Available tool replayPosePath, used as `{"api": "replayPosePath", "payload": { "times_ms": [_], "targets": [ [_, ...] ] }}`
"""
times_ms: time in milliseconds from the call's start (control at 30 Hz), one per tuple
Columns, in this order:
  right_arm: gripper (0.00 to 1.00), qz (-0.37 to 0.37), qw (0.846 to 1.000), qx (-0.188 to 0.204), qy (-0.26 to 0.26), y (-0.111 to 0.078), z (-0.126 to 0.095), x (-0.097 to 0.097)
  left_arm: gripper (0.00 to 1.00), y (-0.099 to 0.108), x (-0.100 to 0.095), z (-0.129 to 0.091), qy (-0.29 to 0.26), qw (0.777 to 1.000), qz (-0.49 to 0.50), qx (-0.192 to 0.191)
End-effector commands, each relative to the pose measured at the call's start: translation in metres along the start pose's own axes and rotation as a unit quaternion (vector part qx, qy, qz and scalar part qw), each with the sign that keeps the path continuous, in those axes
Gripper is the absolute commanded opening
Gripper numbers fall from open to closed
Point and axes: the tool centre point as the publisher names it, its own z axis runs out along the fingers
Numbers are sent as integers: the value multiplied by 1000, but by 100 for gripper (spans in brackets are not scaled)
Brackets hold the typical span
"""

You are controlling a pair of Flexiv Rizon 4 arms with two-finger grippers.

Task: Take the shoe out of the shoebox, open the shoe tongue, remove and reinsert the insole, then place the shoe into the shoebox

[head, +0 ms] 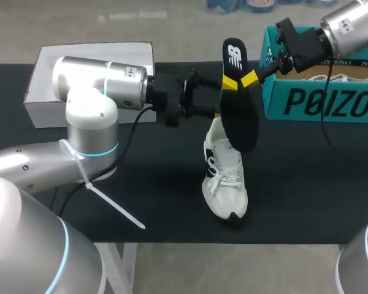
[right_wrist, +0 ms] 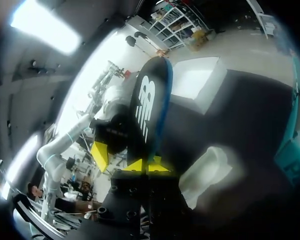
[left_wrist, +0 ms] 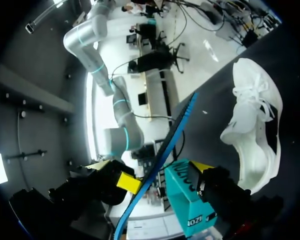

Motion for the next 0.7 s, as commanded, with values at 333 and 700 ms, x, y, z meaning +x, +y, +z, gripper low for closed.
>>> {"api": "replayPosePath", "payload": {
  "times_ms": [333, 700],
  "targets": [
    [0, -3, 1000, 0, 3, 6, 5, 2, 13, 1, 6, 4, 2, 1000, 4, 1],
    [0, -5, 1000, 0, 4, 5, 8, 3, 0, 4, 8, 4, 0, 1000, 5, -6]
  ]
}}
